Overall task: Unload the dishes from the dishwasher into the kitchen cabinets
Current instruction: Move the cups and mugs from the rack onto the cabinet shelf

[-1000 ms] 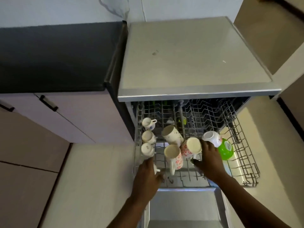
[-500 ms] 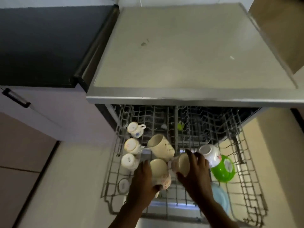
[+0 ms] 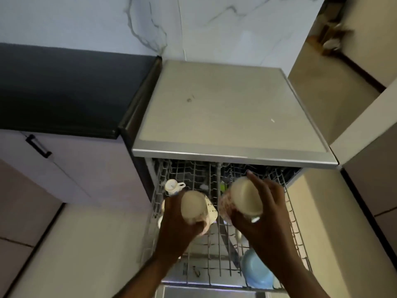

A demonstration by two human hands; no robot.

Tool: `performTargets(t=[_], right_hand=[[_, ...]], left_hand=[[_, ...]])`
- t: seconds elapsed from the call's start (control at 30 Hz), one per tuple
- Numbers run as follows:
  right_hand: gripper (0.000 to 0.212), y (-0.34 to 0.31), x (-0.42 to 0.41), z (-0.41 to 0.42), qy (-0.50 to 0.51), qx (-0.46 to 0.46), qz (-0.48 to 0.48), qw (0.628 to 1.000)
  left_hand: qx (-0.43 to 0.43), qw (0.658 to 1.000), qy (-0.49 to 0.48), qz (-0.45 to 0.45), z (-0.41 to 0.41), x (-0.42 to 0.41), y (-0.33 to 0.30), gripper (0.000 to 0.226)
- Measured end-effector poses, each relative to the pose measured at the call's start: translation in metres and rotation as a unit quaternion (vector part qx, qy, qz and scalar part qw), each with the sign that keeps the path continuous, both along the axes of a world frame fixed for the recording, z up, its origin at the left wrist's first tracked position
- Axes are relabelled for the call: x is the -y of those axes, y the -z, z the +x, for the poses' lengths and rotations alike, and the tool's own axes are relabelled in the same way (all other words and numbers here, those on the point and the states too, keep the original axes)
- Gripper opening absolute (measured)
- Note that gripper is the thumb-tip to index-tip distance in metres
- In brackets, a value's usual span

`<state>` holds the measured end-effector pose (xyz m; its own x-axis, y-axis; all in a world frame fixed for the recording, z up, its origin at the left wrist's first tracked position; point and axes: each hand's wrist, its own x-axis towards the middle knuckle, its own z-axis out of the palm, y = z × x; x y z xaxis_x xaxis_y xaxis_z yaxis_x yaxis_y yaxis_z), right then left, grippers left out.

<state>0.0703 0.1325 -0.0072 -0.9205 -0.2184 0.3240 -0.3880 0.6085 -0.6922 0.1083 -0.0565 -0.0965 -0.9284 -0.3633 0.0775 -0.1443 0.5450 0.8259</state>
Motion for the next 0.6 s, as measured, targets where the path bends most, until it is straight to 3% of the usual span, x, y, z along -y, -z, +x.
performTargets(t=[0.13,0.2,0.3,0.6], right_hand=[[0.082,-0.072,0.062,0.014,-0.024,-0.027,-0.042,0.998],[0.079,-0.11,0.093,0.028,-0.034,-0.029,-0.079,0.996],[0.075,-0.166,0.139,0.068,-0.041,-0.045,-0.123,0.991],[0.068,-0.325,0.271,0.156,-0.135,-0.089,-0.26,0.952]], left_hand=[[-0.088,0.996,0.016,0.022,0.016,0.062,-0.104,0.082],[-0.112,0.993,-0.009,0.047,0.033,0.095,-0.156,0.088],[-0.145,0.988,-0.037,0.03,0.084,0.156,-0.229,0.094],[-0.237,0.97,-0.044,-0.003,0.211,0.32,-0.42,0.083]])
